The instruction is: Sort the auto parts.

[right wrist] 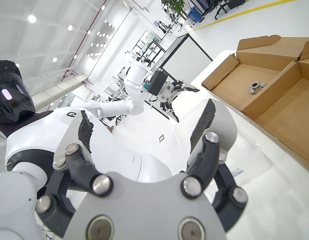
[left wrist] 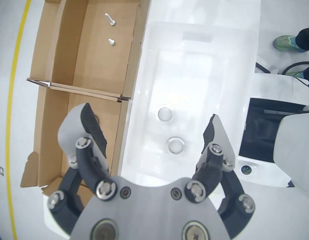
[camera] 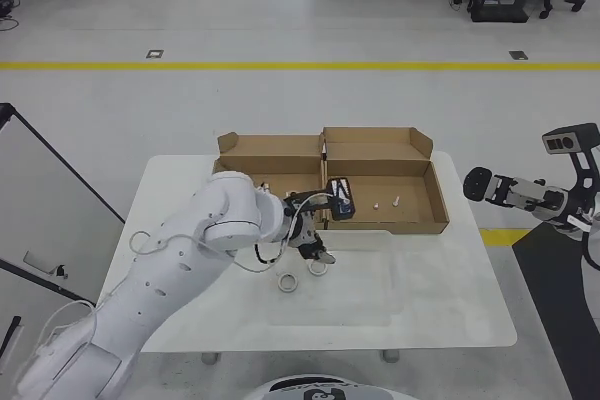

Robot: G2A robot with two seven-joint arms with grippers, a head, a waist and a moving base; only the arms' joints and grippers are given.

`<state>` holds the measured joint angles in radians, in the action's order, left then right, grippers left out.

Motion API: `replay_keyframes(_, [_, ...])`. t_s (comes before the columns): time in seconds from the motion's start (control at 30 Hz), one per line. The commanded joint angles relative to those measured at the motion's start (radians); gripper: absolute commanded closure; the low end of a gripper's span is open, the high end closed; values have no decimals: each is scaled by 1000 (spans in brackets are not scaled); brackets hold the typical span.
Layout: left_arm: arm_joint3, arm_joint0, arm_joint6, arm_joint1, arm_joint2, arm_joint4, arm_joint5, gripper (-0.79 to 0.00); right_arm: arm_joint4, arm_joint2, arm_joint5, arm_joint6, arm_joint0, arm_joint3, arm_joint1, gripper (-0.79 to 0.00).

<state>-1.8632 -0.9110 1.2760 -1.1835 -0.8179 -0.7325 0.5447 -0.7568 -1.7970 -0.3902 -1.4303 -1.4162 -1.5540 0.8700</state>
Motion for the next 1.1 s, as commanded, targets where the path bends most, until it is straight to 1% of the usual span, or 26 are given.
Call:
replay_keyframes(0.0, [-8, 18, 20, -1, 26, 23, -21, -785, 0, 0, 0, 0, 0, 0, 0, -785])
replay_keyframes(0.1, [-3, 38, 33, -11, 63, 60, -68, -785, 0, 0, 0, 0, 0, 0, 0, -785])
replay_keyframes(0.17, [-6, 53, 58, -19, 104, 79, -80, -785, 0, 0, 0, 0, 0, 0, 0, -785])
replay_keyframes(0.27, [-2, 63, 68, -32, 152, 118, -133, -785, 0, 0, 0, 0, 0, 0, 0, -785])
replay_keyframes(0.33, [3, 71, 75, -40, 182, 118, -164, -785, 0, 0, 0, 0, 0, 0, 0, -785])
replay_keyframes(0.5, [35, 89, 67, -57, 242, 95, -191, -785, 0, 0, 0, 0, 0, 0, 0, -785])
replay_keyframes(0.73, [116, 99, 72, -68, 272, 100, -230, -785, 0, 0, 0, 0, 0, 0, 0, -785])
replay_keyframes(0.87, [138, 104, 76, -72, 274, 118, -255, -785, 0, 0, 0, 0, 0, 0, 0, -785])
replay_keyframes(0.93, [147, 114, 77, -73, 281, 87, -234, -785, 0, 0, 0, 0, 0, 0, 0, -785])
replay_keyframes(0.97, [162, 110, 78, -73, 281, 99, -242, -785, 0, 0, 0, 0, 0, 0, 0, -785])
replay_keyframes(1.07, [180, 113, 78, -72, 284, 85, -221, -785, 0, 0, 0, 0, 0, 0, 0, -785])
